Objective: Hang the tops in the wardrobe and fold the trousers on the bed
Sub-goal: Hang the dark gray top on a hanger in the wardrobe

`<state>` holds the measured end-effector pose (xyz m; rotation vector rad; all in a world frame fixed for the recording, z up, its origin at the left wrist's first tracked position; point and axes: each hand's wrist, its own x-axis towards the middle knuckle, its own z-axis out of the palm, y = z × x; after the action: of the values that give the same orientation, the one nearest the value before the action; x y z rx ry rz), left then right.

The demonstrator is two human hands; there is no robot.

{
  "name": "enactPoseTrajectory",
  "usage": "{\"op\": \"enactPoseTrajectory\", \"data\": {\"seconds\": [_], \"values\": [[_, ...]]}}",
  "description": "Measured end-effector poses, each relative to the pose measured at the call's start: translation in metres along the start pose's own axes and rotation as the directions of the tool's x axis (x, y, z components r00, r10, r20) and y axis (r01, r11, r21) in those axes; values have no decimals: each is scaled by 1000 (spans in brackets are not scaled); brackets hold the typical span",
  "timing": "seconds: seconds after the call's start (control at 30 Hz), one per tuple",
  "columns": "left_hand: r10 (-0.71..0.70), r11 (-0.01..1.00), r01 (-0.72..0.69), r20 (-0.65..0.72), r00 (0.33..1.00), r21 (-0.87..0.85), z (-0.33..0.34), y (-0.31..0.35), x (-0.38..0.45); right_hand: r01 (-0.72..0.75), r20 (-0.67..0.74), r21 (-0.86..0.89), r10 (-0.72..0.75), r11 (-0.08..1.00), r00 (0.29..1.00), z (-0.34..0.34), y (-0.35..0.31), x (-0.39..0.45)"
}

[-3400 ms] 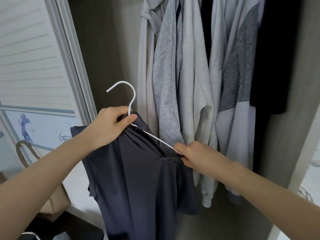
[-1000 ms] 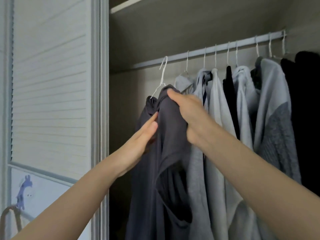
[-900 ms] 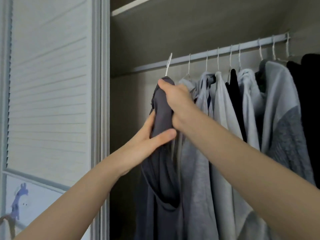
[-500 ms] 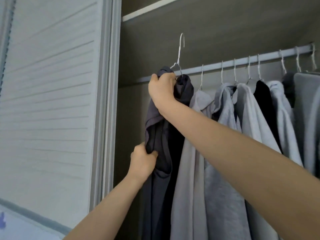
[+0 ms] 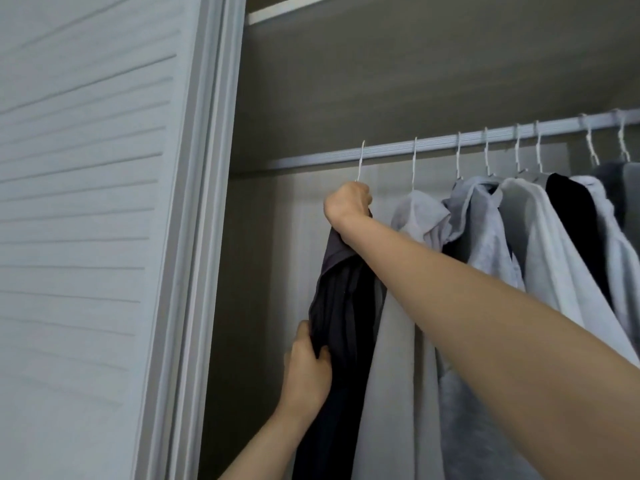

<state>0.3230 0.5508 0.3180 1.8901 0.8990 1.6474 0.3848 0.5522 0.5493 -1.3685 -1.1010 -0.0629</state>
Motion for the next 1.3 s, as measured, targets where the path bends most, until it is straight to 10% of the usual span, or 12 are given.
{"op": "enactPoseTrajectory", "data": {"seconds": [0.2,0.4,0.63,1.0,1.3], "values": [[31,998,-40,164,986,52,3,-5,-6,47,-99,-84,-55,995,994,2,-7,14],[279,879,-370,305,911,300,0,-3,-16,39,-147,-170,-65,985,987,2,-11,21],[345,916,-354,83,935,189,-4,2,-19,68,-125,-256,-102,964,987,-10,-26,26],[136,989,-142,104,985,50,-13,-23,-57,54,-59,-380,-83,923,995,-33,21,-18],[54,997,-60,106,993,51,-12,-17,-90,495,278,-574,-414,652,867,-68,56,-110]]}}
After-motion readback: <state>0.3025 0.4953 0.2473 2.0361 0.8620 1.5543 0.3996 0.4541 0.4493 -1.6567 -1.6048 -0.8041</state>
